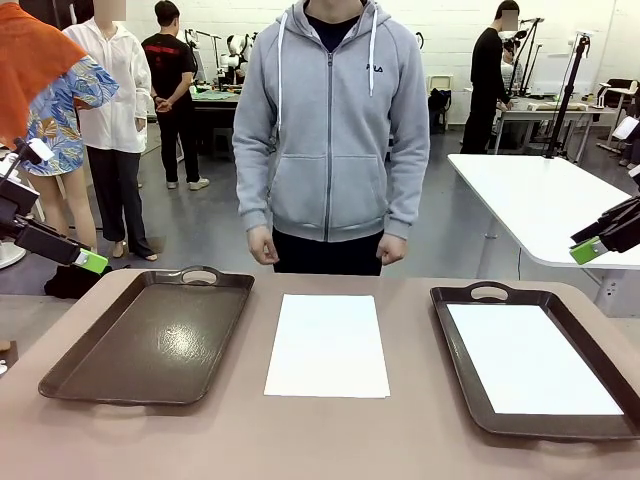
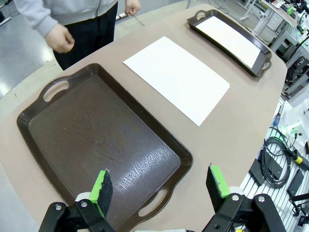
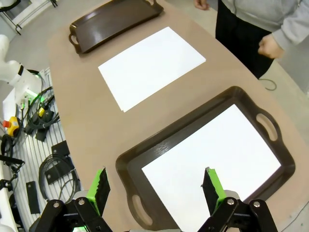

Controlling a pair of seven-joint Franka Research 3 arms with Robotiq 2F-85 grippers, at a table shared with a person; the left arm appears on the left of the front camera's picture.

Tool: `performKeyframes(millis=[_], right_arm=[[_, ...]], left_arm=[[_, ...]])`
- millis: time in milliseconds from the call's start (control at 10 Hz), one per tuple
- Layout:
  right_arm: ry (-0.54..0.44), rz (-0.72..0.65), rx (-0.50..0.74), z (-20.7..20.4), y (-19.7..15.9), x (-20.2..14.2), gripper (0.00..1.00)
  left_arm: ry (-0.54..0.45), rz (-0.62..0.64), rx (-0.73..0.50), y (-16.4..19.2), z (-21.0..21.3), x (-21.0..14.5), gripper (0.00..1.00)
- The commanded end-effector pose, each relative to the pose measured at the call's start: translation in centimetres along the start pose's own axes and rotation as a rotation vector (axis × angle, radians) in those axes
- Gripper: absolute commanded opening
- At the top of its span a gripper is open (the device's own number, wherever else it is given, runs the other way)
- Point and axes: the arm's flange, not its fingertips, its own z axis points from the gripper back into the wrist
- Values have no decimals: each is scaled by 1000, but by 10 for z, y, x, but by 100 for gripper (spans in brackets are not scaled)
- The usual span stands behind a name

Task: Sort the A4 documents.
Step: Receive the A4 Paper.

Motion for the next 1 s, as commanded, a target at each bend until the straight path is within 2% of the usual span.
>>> performKeyframes(millis=[0,900], right_arm=[[1,1,4,0,0,0,100],[1,1,4,0,0,0,100]], left_arm=[[-16,-8,-15,1,0,0,100],[-16,-8,-15,1,0,0,100]])
